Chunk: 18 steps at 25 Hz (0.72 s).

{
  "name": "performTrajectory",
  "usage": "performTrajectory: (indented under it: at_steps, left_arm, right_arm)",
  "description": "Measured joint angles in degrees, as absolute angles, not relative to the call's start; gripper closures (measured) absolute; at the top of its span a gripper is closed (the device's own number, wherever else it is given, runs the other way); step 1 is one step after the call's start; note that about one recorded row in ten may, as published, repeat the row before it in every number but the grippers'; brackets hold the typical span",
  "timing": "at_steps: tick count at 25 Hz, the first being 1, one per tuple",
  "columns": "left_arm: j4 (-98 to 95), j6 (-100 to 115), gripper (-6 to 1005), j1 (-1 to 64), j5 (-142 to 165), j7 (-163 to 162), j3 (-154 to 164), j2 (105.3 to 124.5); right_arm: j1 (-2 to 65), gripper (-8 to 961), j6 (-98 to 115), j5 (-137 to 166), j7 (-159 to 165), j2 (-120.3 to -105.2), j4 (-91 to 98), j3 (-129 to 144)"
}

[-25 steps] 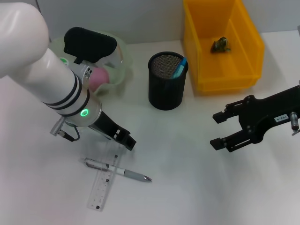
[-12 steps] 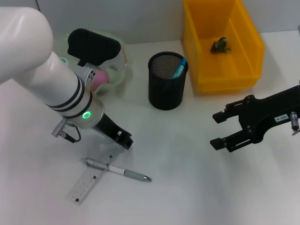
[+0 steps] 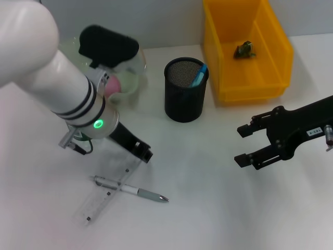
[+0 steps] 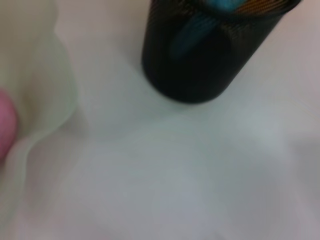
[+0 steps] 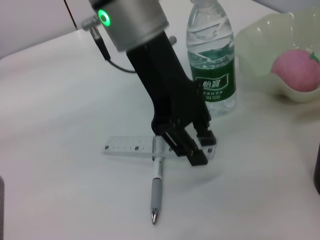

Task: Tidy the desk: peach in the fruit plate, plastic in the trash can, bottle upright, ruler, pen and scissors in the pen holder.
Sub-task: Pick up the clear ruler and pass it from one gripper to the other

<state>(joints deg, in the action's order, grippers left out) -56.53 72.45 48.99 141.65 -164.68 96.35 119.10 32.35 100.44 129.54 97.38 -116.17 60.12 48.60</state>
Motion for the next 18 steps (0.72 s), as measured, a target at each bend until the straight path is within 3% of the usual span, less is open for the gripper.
performTrajectory:
  at_steps: [7,18]
  left_arm:
    - [-75.1,79.7,619,41.4,139.1,-164.0,87.7,118.64]
    - [-81.4,77.6,608,31.2,114.1,-151.3,76.3,118.54]
  right_arm:
    - [31.5,156,100.4,129.9,97.2,-116.08,60.1,47.2]
    - [29.8,155,98.9,130.1,95.6,-116.01,59.6,46.2]
